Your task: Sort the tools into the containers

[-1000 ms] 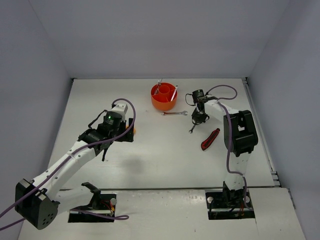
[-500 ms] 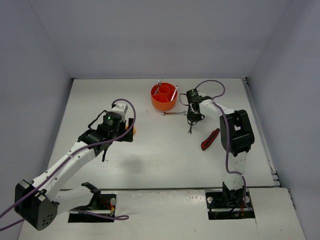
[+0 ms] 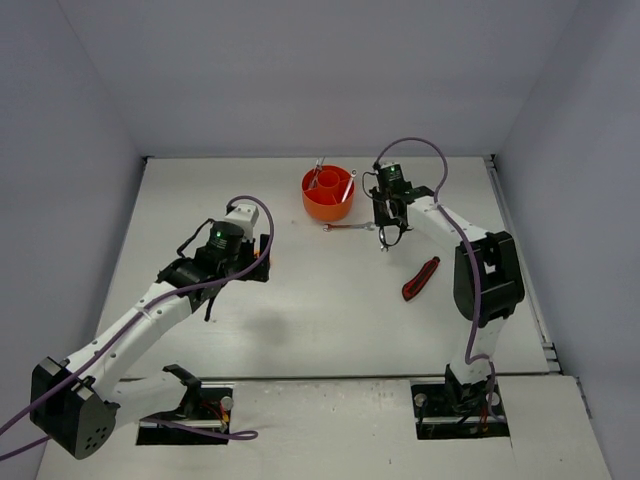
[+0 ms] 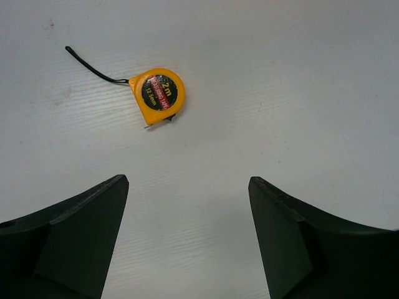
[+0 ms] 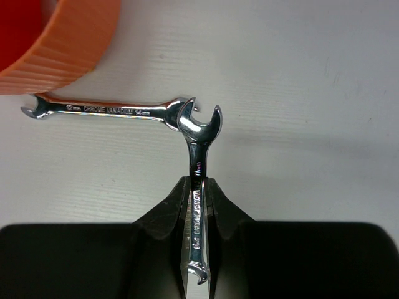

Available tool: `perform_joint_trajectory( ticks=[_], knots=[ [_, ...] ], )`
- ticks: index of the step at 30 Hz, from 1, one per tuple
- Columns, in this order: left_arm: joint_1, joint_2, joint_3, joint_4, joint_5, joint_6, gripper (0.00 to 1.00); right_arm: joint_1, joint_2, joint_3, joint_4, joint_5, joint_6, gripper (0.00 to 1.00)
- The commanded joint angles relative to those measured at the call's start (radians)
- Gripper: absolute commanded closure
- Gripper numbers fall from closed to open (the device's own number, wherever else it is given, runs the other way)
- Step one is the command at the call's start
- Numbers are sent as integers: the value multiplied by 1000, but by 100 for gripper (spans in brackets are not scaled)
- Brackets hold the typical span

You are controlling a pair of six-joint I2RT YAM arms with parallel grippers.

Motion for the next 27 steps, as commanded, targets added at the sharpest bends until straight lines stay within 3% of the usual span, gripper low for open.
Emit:
perform_joint_trajectory(
  ticks=[1,7,17,24,27],
  knots=[
    [2,-7,33,64,24,13,25,26,-67,93,46,-38,-147,100],
    [1,-13,47,53,54,19,25,26,-9,322,47,-115,-330,100],
    [2,-11,105,-30,59,13,25,29,213,723,45,-277,-432,100],
    [2,-27,141,-101,22,20,25,-9,186,577,59,-195,-377,98],
    [2,-42,122,-100,21,6,25,-38,190,553,62,-187,-319,87]
  ],
)
